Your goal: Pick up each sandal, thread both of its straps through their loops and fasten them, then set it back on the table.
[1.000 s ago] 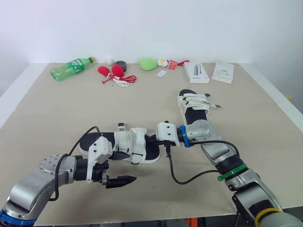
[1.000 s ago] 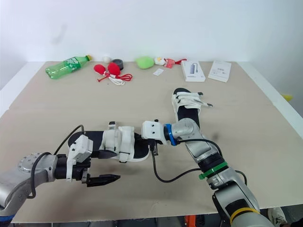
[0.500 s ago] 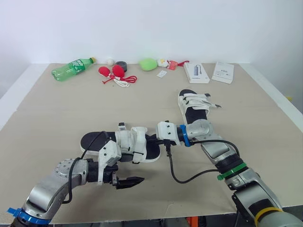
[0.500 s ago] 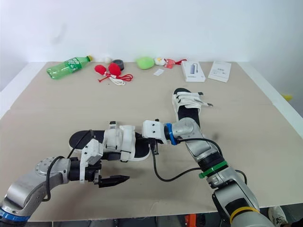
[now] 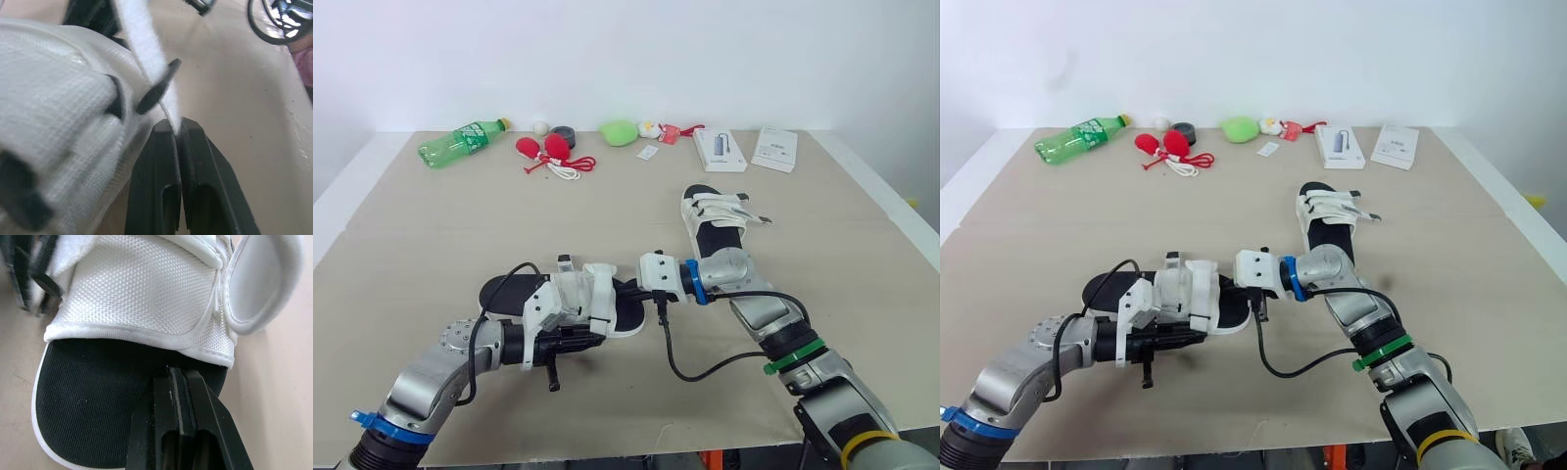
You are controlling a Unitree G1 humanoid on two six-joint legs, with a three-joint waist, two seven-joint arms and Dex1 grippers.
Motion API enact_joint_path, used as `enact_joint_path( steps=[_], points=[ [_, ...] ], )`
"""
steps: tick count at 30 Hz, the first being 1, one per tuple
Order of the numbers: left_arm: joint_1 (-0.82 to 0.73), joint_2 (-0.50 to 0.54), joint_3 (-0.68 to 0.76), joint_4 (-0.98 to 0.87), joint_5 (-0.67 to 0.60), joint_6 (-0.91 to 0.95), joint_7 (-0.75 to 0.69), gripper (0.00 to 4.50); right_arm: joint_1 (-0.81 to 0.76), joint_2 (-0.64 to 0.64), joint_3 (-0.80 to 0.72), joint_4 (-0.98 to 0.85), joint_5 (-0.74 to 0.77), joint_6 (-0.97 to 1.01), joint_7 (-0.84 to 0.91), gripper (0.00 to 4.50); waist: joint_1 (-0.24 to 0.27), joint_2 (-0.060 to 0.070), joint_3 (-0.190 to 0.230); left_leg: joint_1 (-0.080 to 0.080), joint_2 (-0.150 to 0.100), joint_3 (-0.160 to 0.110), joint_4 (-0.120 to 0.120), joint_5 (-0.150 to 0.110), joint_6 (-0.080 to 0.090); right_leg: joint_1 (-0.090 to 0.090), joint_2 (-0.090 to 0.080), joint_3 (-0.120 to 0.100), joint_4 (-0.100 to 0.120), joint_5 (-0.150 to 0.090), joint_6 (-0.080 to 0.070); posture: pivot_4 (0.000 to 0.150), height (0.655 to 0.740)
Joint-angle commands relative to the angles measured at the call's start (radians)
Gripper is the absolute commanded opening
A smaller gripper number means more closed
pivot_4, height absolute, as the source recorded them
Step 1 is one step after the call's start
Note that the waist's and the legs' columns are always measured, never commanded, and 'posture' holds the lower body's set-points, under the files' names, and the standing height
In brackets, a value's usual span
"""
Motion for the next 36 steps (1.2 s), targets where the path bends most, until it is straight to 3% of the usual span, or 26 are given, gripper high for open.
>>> enact_joint_path(
  steps=[1,8,16,22,23,25,29,33,36],
  points=[
    [0.047,0.057,-0.002,-0.116,-0.046,-0.007,-0.073,0.02,0.053,-0.046,0.047,0.063,-0.074,0.043,0.020,0.00,0.000,0.000,0.000,0.000,0.000,0.000,0.000,0.000,0.001,0.000,0.000,0.000,0.000,0.000,0.000,0.150,0.7400],
    [0.112,0.156,0.018,-0.257,-0.097,-0.025,-0.146,0.02,0.051,-0.046,0.050,0.068,-0.076,0.036,0.024,0.00,0.000,0.000,0.000,0.000,0.000,0.001,-0.001,-0.002,0.001,0.000,-0.002,0.000,-0.001,-0.001,0.001,0.150,0.7400],
    [0.092,0.185,0.001,-0.228,0.003,-0.107,-0.134,0.02,0.041,-0.038,0.057,0.079,-0.079,0.027,0.030,0.00,0.000,0.000,0.000,0.000,0.000,0.001,-0.001,-0.004,0.002,-0.001,-0.003,0.000,-0.002,-0.001,0.001,0.150,0.7400],
    [0.079,0.242,0.006,-0.253,0.034,-0.163,-0.191,2.17,0.037,-0.040,0.057,0.086,-0.080,0.025,0.035,0.00,0.000,0.000,0.001,0.000,0.000,0.002,-0.001,-0.005,0.002,-0.001,-0.003,0.000,-0.002,-0.001,0.001,0.150,0.7400],
    [0.070,0.253,0.025,-0.257,0.025,-0.172,-0.202,2.84,0.035,-0.040,0.057,0.088,-0.080,0.025,0.036,0.00,0.000,0.000,0.001,0.000,0.000,0.002,-0.001,-0.005,0.002,-0.001,-0.003,0.000,-0.002,-0.001,0.001,0.150,0.7400],
    [0.041,0.284,0.081,-0.250,0.028,-0.215,-0.224,3.20,0.033,-0.042,0.057,0.092,-0.081,0.022,0.039,0.00,0.000,0.000,0.001,0.000,0.000,0.002,-0.001,-0.005,0.002,-0.001,-0.004,0.000,-0.002,-0.001,0.001,0.150,0.7400],
    [-0.045,0.316,0.143,-0.048,0.258,-0.669,-0.254,3.20,0.028,-0.044,0.060,0.103,-0.081,0.011,0.047,0.00,0.001,0.001,0.001,0.000,-0.001,0.002,-0.001,-0.005,0.002,-0.001,-0.005,-0.001,-0.003,-0.001,0.001,0.150,0.7400],
    [-0.125,0.283,0.126,0.180,0.504,-1.285,-0.176,3.20,0.024,-0.035,0.065,0.110,-0.082,0.007,0.049,0.00,0.000,0.001,0.000,0.001,-0.004,0.009,-0.002,-0.005,0.005,-0.001,-0.014,-0.001,-0.004,0.000,-0.001,0.150,0.7400],
    [-0.139,0.234,0.099,0.245,0.581,-1.503,-0.104,3.20,0.020,-0.028,0.065,0.113,-0.084,0.008,0.051,0.00,0.000,-0.001,-0.001,0.001,-0.004,0.014,-0.001,-0.006,0.011,0.000,-0.017,-0.001,-0.005,0.002,-0.005,0.150,0.7400]
  ],
)
